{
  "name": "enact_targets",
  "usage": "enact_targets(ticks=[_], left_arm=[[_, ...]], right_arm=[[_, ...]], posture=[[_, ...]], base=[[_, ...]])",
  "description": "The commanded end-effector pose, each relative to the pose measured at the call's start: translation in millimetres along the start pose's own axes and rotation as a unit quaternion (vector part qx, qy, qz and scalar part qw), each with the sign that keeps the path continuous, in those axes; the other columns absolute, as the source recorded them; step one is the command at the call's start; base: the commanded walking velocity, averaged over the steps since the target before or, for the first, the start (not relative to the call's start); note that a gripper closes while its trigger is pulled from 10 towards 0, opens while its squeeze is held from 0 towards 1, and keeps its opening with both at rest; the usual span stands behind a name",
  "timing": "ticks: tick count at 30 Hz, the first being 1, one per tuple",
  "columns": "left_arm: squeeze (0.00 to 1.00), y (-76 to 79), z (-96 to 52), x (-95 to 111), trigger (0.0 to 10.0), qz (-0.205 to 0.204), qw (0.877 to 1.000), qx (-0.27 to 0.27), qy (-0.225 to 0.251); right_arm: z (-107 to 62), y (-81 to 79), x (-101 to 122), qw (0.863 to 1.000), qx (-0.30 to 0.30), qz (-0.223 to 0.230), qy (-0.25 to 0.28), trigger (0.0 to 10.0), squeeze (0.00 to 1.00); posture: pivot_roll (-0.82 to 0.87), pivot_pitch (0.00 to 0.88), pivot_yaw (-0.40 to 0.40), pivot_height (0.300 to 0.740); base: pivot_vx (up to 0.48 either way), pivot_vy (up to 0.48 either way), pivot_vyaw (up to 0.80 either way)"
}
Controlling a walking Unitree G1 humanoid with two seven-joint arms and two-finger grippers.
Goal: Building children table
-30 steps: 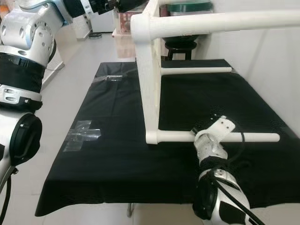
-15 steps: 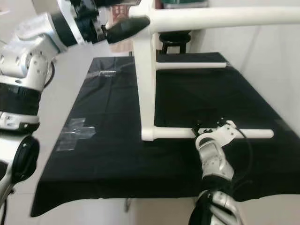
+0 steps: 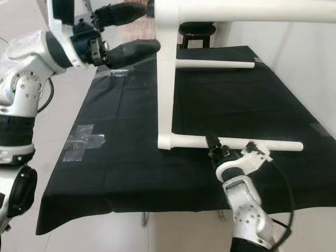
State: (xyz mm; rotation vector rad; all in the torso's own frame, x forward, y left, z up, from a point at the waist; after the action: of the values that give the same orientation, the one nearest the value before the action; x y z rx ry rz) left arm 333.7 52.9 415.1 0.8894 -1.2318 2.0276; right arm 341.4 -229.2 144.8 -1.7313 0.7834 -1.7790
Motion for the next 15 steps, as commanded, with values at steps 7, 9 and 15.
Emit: enact_targets(ticks=[7,9,15], left_arm=[[0.0,-1.3,-16.1,-27,10.0,-0.026,0.996,0.083,-0.008],[0.0,6.5,-18.9,-36,10.0,-0.04,0.995,0.092,-0.007],[0.0,14.7,-37.1,-54,10.0,-0.079,0.987,0.138,-0.011]], right_arm=[[-3.2,-3.8,13,0.996,-0.016,-0.084,0.02,10.0,0.0],[-2.6,-5.6,12,0.996,-0.02,-0.089,0.02,10.0,0.0],[-7.6,-14.1,13,0.998,-0.007,-0.054,0.023,10.0,0.0]], posture=[[-0.12,0.014,0.045,0.74],[-0.12,0.011,0.041,0.74],[-0.12,0.001,0.036,0.74]], base=[[0.0,0.0,0.0],[0.0,0.0,0.0],[0.0,0.0,0.0]])
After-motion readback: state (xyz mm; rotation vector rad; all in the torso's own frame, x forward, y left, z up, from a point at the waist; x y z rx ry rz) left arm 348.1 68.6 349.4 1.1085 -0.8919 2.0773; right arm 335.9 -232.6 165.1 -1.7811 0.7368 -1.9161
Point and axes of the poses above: a point about 5 cm out from each wrist's last joint towards the gripper, its own z axis pointing out of the wrist towards the gripper, its own x axis along the axis of the wrist's last joint, y = z × x, the point moved 6 cm from there along z, pointing out of the wrist towards the gripper, and after that the axes turned 3 degrees about z, right-handed, at the moved point
